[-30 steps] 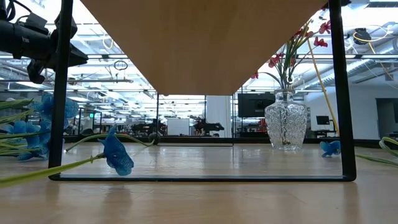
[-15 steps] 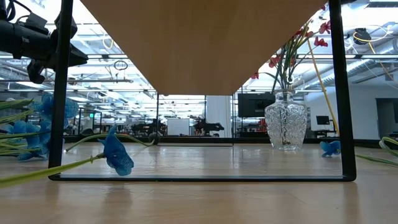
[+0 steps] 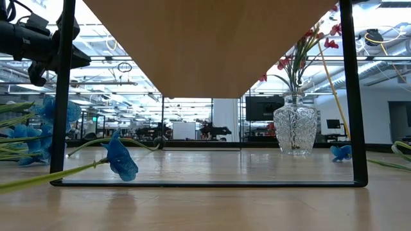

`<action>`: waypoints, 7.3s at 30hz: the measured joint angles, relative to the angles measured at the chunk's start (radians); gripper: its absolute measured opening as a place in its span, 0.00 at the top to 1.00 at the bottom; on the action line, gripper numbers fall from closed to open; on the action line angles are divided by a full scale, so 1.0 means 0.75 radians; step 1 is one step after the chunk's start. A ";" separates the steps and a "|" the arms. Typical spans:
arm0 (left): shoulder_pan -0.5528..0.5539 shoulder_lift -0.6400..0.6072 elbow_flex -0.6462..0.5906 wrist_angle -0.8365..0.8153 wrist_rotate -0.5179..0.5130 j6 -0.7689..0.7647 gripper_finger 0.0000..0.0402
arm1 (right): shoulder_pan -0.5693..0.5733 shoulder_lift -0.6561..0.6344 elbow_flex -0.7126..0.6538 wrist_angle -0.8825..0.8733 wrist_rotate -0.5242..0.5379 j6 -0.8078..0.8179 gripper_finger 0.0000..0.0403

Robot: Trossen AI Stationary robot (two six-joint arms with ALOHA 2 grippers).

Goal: Pick and place flowers into a vace then onto a shelf
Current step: Put the pink flowers into the right transparent vase

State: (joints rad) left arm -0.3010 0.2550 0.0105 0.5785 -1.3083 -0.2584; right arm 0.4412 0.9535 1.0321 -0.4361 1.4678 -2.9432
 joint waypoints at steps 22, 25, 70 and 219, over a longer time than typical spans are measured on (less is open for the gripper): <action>0.000 0.000 0.000 0.000 0.000 0.000 0.87 | -0.001 0.043 -0.081 -0.056 -0.084 0.134 0.99; 0.000 0.000 0.000 0.000 0.000 0.000 0.87 | -0.001 0.044 -0.126 0.025 -0.125 0.113 0.99; 0.000 0.000 0.001 0.000 0.000 0.000 0.87 | -0.089 0.045 -0.460 0.368 -0.464 0.237 0.97; 0.000 0.000 0.000 -0.001 0.000 0.000 0.87 | -0.162 0.019 -0.484 1.570 -0.776 1.943 0.03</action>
State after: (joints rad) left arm -0.3011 0.2550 0.0107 0.5781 -1.3083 -0.2584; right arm 0.3199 0.9680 0.6693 0.7410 0.8856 -1.4857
